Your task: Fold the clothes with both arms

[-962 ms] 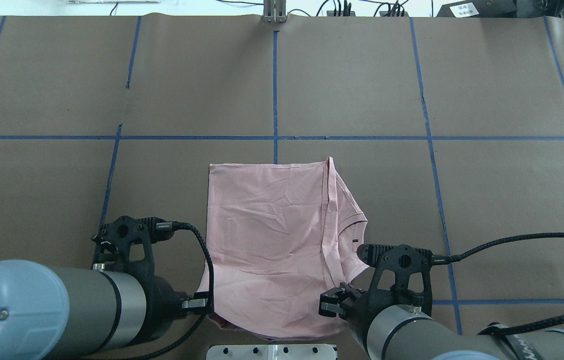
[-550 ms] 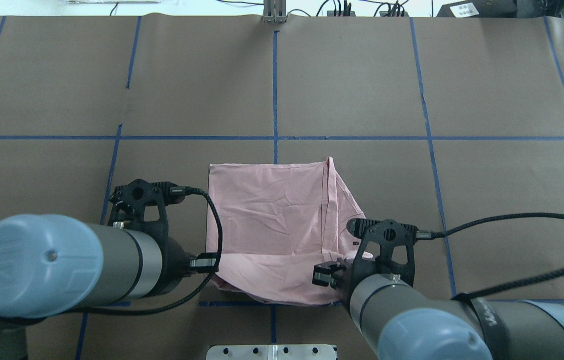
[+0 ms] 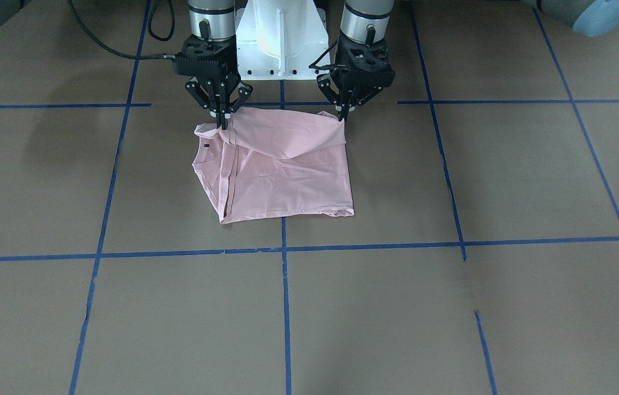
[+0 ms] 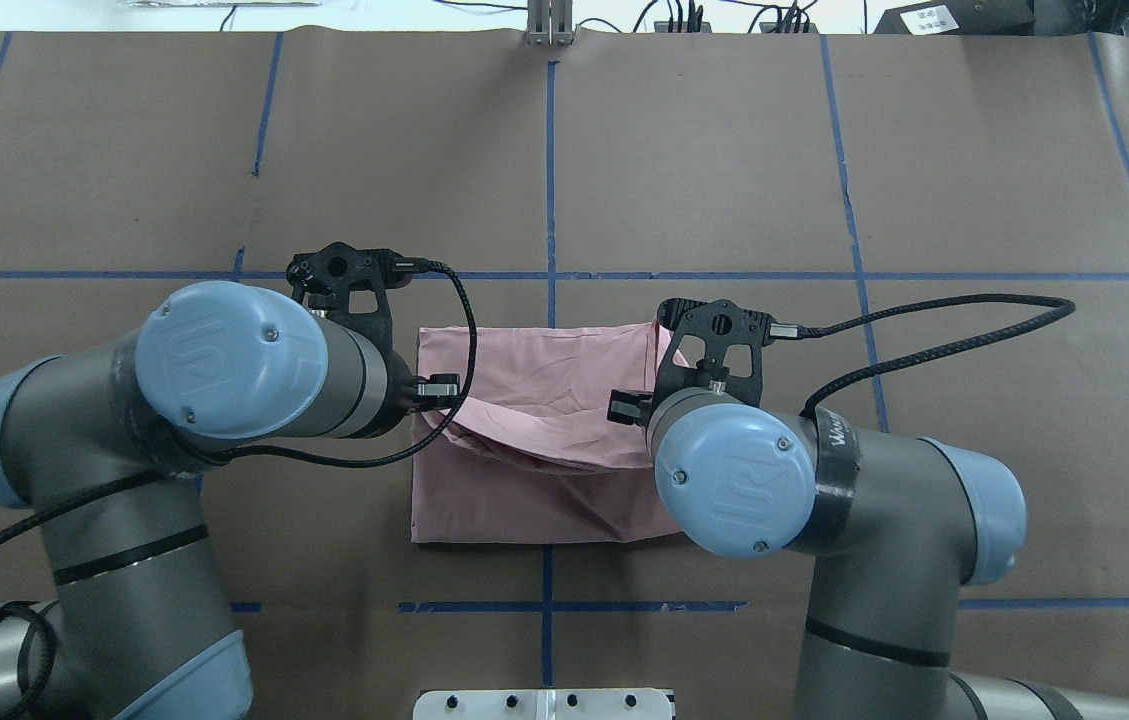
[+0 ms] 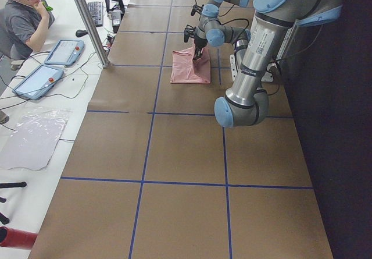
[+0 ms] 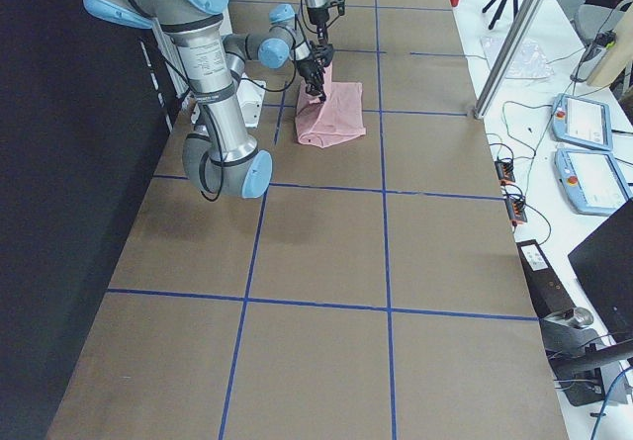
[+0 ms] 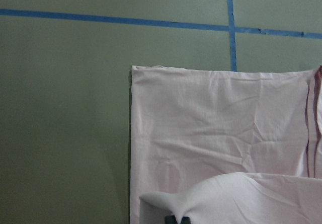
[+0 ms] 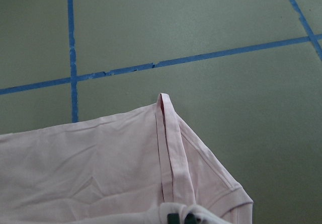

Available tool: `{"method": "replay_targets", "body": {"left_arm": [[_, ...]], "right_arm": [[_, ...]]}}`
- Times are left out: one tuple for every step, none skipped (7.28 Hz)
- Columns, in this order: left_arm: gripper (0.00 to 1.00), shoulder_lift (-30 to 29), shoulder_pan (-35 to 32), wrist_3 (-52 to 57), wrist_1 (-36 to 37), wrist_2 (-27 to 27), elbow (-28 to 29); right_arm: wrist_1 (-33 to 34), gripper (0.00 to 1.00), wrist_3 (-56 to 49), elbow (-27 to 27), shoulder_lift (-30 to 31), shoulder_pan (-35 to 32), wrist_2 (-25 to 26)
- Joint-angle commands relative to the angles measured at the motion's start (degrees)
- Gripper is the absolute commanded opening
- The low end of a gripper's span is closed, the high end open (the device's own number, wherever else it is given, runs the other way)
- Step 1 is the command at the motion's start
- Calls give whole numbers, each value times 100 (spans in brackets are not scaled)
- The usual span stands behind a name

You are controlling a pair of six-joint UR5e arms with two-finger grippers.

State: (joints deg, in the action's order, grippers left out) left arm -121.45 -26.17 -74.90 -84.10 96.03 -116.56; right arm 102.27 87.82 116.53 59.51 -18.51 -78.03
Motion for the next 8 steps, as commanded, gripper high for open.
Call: {"method": "replay_targets", "body": {"left_arm": [[0,-333,-325,281,-491,3,937],[0,-396,-562,509,-963,3,1508],[20,-475,-973,947,-1420,177,2132],[99,-624,-1456,1812,-1799,422,2764],[100,-643,-1730,2230,-1907,529,2901],[100,-634,-1829,2521,-1900,870,2876],[100,-591,-1838,2550,-1908,899,2772],[100,-529,-1839,2577,-1900,900,2579]], "right_arm": [[-400,0,-378,-934,-341,-485,-290],[-601,16,-606,-1653,-718,-826,-570],[-1247,90,-991,-2530,-974,-1213,-868],[-1819,100,-1439,-3836,-1586,-1756,-1385],[-1937,100,-2113,-4353,-1827,-2266,-1955],[-1930,100,-2720,-4359,-1794,-2584,-2431],[-1921,100,-2787,-4359,-1777,-2675,-2549],[-1921,100,-2805,-4315,-1742,-2719,-2724]]}}
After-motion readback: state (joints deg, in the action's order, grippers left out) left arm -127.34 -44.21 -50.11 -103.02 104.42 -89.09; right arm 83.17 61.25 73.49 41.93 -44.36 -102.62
